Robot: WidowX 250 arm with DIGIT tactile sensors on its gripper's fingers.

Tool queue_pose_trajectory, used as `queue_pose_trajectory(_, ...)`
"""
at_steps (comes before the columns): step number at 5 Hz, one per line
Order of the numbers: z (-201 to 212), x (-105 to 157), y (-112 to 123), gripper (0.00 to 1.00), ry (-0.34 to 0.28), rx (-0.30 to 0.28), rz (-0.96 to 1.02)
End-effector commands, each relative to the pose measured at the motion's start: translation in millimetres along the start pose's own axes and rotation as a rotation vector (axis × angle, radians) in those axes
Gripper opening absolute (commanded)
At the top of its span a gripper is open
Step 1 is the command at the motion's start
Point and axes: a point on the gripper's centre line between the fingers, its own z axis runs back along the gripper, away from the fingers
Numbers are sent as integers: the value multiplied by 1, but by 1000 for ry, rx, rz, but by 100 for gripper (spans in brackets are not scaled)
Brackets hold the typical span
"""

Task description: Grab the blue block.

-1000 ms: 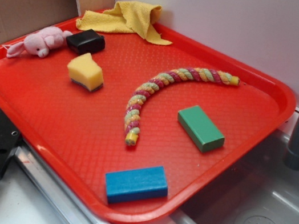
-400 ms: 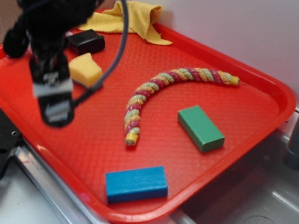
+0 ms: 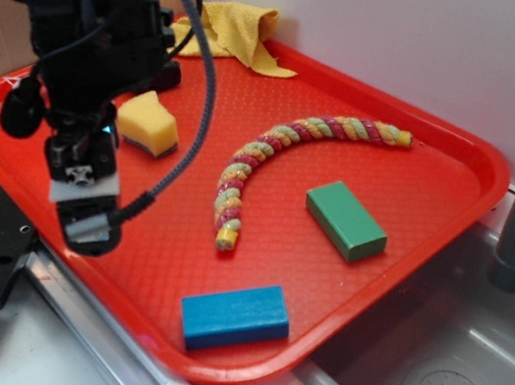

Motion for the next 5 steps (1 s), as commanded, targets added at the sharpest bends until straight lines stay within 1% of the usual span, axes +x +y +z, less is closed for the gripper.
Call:
queue_pose_trajectory(1, -18, 23, -21, 100, -41, 19, -118)
queue_pose_trajectory(2, -45, 35, -26, 100, -1, 27, -152)
queue_pose_trajectory(3, -59, 47, -21, 100, 20, 21, -157)
queue_pose_trajectory(4, -72, 49, -17, 100, 46, 24, -162)
queue_pose_trajectory(5, -85, 50, -18, 100, 70, 33, -163)
